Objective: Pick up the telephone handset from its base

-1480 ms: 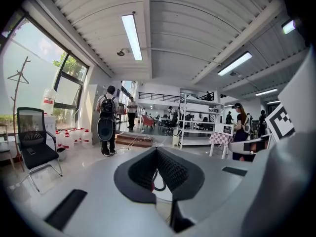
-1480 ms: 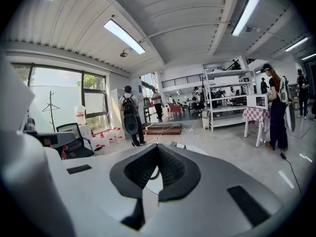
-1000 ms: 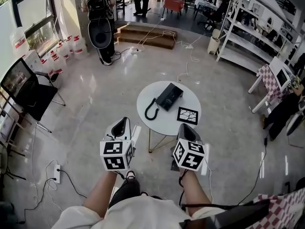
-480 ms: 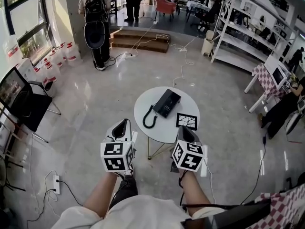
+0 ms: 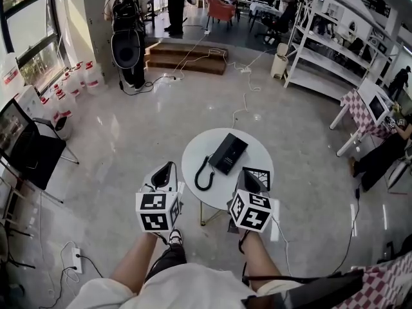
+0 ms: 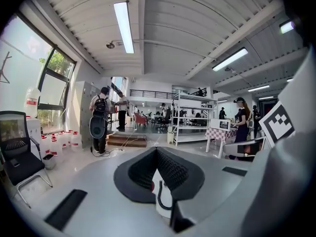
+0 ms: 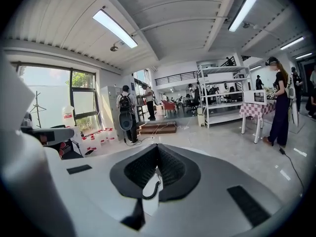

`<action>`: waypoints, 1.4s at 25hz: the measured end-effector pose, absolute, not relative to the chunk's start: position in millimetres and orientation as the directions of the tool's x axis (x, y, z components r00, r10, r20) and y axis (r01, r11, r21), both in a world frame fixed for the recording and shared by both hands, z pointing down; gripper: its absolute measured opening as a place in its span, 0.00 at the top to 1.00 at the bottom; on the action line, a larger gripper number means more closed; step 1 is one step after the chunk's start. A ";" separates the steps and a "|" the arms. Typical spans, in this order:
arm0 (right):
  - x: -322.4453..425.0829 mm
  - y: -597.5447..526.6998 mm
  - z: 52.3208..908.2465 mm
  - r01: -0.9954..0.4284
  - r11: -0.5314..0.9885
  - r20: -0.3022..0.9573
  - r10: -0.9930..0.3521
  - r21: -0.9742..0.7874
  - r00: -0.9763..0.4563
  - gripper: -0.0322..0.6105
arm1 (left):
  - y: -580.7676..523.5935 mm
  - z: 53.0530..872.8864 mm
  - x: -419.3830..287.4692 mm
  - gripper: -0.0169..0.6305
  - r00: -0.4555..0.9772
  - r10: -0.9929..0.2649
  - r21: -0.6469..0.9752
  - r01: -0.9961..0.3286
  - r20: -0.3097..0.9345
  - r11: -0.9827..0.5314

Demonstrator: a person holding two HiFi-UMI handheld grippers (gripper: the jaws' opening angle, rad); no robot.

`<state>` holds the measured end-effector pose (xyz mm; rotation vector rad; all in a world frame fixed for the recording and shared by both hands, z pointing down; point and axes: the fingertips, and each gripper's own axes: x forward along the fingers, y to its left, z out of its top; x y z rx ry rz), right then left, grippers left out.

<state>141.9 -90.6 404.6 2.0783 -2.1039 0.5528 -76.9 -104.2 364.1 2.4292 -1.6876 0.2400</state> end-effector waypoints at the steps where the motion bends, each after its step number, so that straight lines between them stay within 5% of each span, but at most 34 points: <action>1: 141.0 -96.4 404.4 -0.986 -0.022 0.347 -0.937 -0.166 -0.037 0.91 | -110.6 363.5 -77.4 0.96 0.349 -0.909 0.048 -0.937 0.230 -0.347; 35: 143.8 -210.6 462.0 -0.929 -0.338 0.487 -0.843 -0.151 0.228 0.91 | -292.6 422.3 -68.3 0.96 0.573 -0.736 0.105 -0.809 0.362 -0.578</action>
